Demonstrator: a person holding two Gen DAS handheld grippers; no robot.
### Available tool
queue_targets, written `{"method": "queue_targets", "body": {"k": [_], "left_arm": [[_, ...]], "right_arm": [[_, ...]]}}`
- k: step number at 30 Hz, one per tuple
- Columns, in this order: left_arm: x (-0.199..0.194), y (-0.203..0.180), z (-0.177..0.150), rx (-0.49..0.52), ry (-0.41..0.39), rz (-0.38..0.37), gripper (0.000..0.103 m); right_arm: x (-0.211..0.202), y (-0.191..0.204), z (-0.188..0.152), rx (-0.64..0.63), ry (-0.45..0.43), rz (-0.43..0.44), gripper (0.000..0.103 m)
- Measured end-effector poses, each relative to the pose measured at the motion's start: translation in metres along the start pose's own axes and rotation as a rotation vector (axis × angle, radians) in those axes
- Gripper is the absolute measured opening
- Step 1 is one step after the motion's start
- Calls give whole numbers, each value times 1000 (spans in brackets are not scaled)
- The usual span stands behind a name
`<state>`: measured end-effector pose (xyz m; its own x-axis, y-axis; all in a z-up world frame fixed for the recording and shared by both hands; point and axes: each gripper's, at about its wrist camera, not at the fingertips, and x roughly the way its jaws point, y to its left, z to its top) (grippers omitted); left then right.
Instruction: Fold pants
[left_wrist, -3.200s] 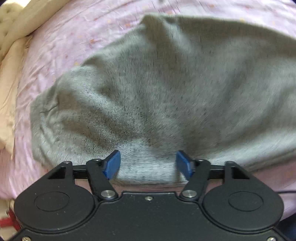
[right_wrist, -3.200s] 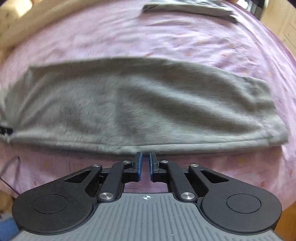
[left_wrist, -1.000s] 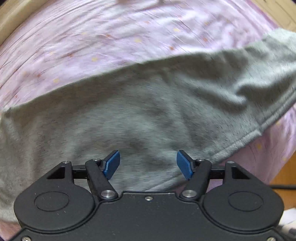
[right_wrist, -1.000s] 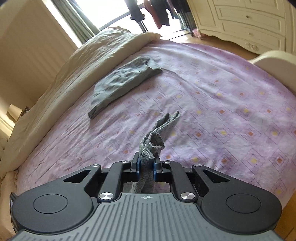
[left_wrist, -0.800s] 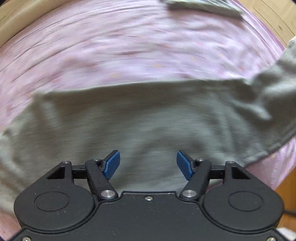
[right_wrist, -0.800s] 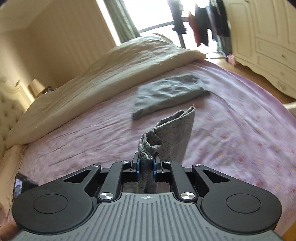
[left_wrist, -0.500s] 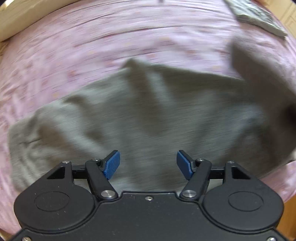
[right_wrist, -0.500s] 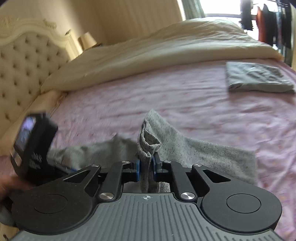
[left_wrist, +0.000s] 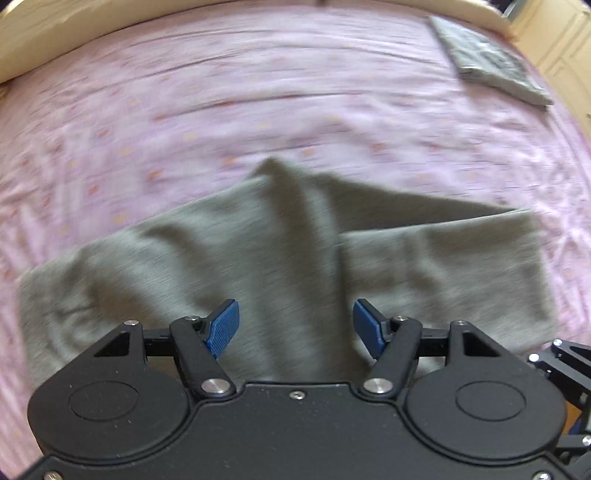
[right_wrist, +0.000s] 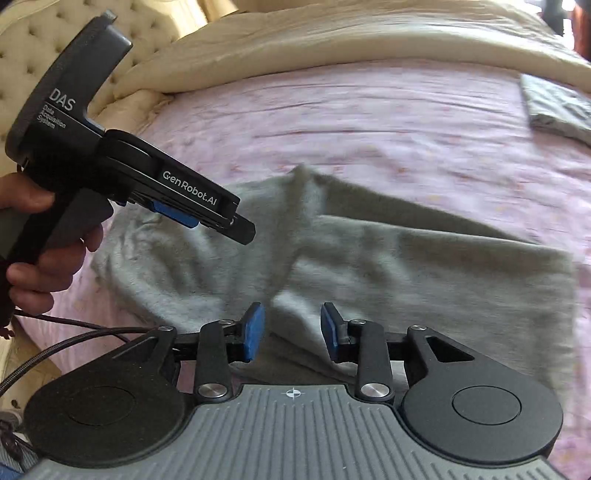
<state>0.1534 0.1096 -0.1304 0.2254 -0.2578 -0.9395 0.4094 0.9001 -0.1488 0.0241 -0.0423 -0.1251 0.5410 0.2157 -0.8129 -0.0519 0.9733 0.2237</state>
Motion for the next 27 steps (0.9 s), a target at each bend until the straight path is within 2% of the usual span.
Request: {"method": "queue_targets", "body": {"k": [3, 6, 8, 9, 10, 11, 14, 16, 21, 23, 27], "left_arm": [[17, -29, 2, 45, 26, -41, 72], [49, -50, -13, 87, 117, -30, 74], [76, -55, -30, 88, 220, 14, 74], [83, -53, -38, 71, 235, 12, 79], [82, -53, -44, 62, 201, 10, 84], [80, -56, -47, 69, 188, 22, 84], [81, -61, -47, 73, 195, 59, 87], [85, -60, -45, 44, 207, 81, 96], [91, -62, -45, -3, 197, 119, 103], [92, -66, -48, -6, 176, 130, 103], [88, -68, -58, -23, 141, 138, 103]], "right_arm": [[-17, -38, -3, 141, -9, -120, 33], [-27, -78, -8, 257, -21, -202, 31], [-28, -100, -9, 304, -17, -250, 12], [-27, -113, -10, 329, -15, -255, 10], [-27, -122, -8, 344, -14, -249, 10], [-25, -131, -5, 349, -13, -235, 10], [-10, -151, 6, 318, -12, -227, 10], [5, -163, 15, 301, 13, -221, 10], [51, -190, 29, 262, 125, -233, 8], [52, -194, 31, 255, 109, -214, 5], [30, -187, 26, 219, 77, -196, 6]]}}
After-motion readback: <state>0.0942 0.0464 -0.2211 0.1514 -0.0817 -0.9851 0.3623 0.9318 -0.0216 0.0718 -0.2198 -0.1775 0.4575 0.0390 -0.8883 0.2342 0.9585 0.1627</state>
